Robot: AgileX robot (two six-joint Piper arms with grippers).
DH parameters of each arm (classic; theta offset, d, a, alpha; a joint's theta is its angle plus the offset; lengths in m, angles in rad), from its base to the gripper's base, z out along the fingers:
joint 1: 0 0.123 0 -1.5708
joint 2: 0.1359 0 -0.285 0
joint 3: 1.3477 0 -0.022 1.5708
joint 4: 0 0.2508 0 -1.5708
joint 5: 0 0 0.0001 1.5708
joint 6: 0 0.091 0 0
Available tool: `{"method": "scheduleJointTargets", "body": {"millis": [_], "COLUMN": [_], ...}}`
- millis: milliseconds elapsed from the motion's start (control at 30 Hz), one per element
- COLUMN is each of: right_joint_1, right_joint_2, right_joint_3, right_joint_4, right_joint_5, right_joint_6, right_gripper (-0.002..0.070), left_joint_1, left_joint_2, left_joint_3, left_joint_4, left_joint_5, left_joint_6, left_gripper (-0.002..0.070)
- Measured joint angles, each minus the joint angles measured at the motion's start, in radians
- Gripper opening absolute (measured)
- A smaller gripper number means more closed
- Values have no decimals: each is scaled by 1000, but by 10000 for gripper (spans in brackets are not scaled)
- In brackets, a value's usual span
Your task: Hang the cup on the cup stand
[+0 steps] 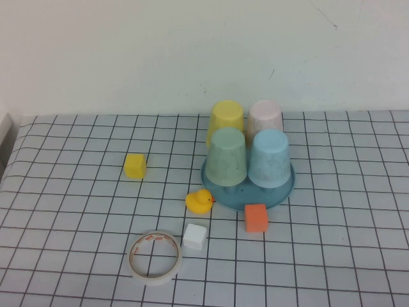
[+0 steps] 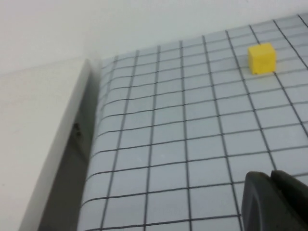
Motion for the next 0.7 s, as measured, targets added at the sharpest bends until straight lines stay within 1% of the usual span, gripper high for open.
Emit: {"method": "scheduleJointTargets", "body": {"millis": [67,167,233,367,433,600,700], "right_joint_1": [0,0,0,0,0,0,0], "right_joint_2": [0,0,0,0,0,0,0], "right_joint_3": [0,0,0,0,0,0,0], "right_joint_4": [0,0,0,0,0,0,0], "right_joint_5": [0,0,0,0,0,0,0], "right_joint_6": [0,2,2,2,2,2,2], "right_gripper": [0,0,0,0,0,0,-1], "left_joint_1": [-25,-85,-97,-98,-98,-98,-98], "left_joint_2": [0,0,0,0,0,0,0], "left_joint_3": [0,-2,-2,-2,-2,-2,-2], "left_joint_4": [-1,-5,-5,-6,-6,8,12], "left_joint_5": [18,38,39,40,40,42,44], "left_joint_6": [14,28,29,29,-1,-169,-211], "left_gripper": [-1,-1,-1,-1,-1,-1,-1]}}
